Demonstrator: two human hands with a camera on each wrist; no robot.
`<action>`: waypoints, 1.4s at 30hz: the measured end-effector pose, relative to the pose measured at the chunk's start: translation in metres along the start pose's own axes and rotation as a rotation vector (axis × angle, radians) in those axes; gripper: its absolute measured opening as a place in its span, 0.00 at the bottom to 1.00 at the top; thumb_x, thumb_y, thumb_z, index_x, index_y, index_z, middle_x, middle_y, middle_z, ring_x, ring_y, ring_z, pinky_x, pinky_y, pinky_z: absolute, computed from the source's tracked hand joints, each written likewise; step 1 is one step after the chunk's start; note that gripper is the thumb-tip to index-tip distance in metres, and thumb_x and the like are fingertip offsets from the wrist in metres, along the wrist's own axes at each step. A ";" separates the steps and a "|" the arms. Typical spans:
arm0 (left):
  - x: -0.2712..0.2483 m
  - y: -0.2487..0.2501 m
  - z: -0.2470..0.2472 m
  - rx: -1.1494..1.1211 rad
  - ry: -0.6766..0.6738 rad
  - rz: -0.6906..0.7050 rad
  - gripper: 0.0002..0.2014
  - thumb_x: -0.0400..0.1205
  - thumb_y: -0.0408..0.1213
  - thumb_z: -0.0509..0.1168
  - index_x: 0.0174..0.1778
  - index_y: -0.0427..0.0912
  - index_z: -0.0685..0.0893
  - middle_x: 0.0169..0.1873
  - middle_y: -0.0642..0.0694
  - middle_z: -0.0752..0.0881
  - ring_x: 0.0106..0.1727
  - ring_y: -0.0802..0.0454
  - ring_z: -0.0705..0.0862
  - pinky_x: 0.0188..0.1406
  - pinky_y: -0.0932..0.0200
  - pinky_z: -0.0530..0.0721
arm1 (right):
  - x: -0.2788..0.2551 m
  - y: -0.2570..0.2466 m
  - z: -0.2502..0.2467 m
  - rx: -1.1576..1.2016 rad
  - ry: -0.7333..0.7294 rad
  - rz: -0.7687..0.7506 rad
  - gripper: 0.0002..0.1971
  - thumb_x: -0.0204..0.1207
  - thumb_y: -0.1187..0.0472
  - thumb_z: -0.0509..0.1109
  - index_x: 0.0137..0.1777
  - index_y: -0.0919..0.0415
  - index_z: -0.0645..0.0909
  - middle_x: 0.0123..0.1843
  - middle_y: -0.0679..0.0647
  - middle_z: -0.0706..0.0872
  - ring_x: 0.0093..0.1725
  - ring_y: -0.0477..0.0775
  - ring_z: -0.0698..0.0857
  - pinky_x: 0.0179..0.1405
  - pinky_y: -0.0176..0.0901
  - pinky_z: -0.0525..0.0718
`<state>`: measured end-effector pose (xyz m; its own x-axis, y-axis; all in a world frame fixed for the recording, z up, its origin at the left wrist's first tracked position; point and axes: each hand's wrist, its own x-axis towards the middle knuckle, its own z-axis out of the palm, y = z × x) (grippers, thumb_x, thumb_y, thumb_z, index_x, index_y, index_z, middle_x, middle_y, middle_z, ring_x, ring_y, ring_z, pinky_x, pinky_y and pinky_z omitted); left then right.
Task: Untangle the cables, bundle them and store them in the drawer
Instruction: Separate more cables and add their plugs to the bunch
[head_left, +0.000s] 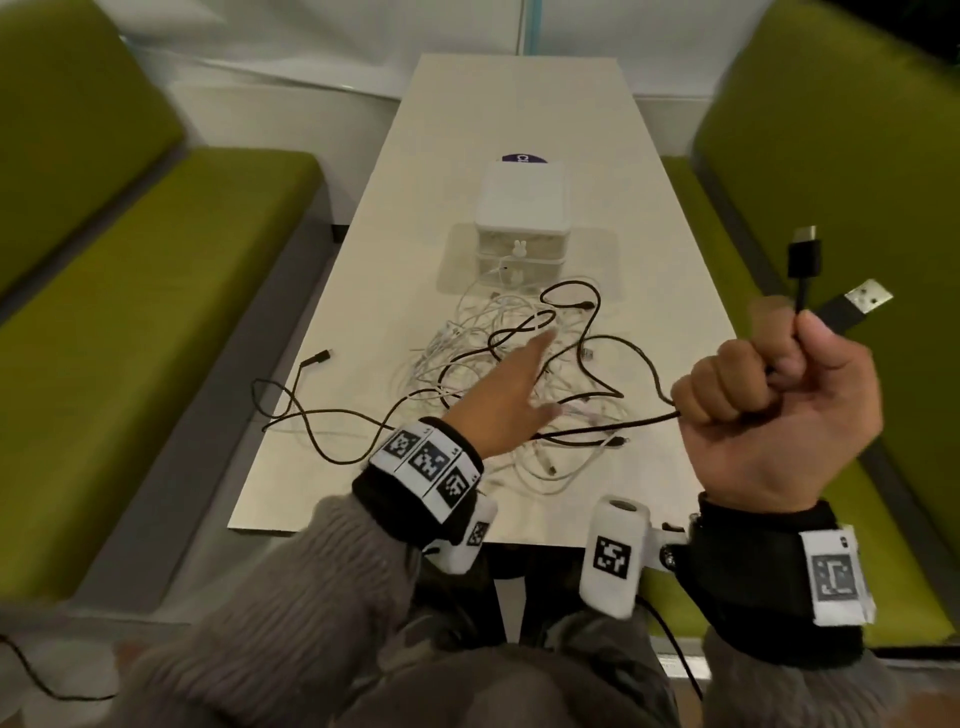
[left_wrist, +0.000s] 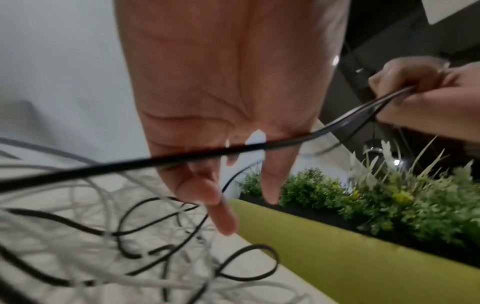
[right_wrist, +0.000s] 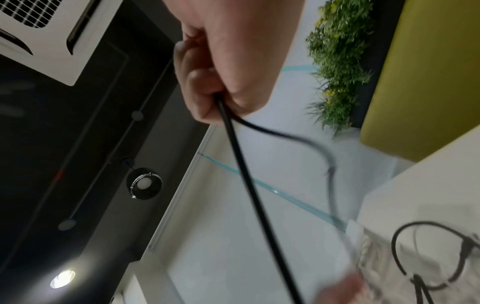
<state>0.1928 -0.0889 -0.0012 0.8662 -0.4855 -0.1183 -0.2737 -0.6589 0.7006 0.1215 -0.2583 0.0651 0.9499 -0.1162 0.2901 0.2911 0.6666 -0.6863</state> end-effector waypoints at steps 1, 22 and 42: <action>0.001 -0.010 -0.003 0.005 0.000 -0.060 0.35 0.81 0.41 0.66 0.81 0.47 0.55 0.77 0.43 0.68 0.63 0.41 0.79 0.65 0.56 0.72 | 0.001 -0.004 -0.004 -0.005 -0.016 -0.009 0.13 0.74 0.54 0.50 0.27 0.51 0.58 0.19 0.45 0.52 0.18 0.47 0.48 0.19 0.28 0.52; -0.006 0.033 -0.070 -0.536 0.296 0.264 0.07 0.82 0.33 0.64 0.49 0.36 0.86 0.41 0.46 0.86 0.45 0.54 0.82 0.52 0.52 0.86 | 0.012 0.048 -0.016 -0.931 0.164 -0.021 0.14 0.80 0.50 0.59 0.38 0.50 0.83 0.22 0.42 0.68 0.25 0.44 0.65 0.28 0.39 0.64; 0.016 -0.059 -0.048 0.018 0.059 -0.040 0.11 0.84 0.30 0.59 0.50 0.39 0.88 0.40 0.49 0.81 0.45 0.46 0.80 0.41 0.64 0.71 | 0.045 0.005 -0.036 -0.537 0.645 -0.540 0.11 0.80 0.48 0.62 0.42 0.55 0.77 0.35 0.53 0.77 0.27 0.45 0.70 0.26 0.43 0.63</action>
<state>0.2433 -0.0300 -0.0107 0.8996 -0.4242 -0.1038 -0.2453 -0.6875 0.6835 0.1692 -0.2869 0.0510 0.5086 -0.7895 0.3436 0.5636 0.0035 -0.8261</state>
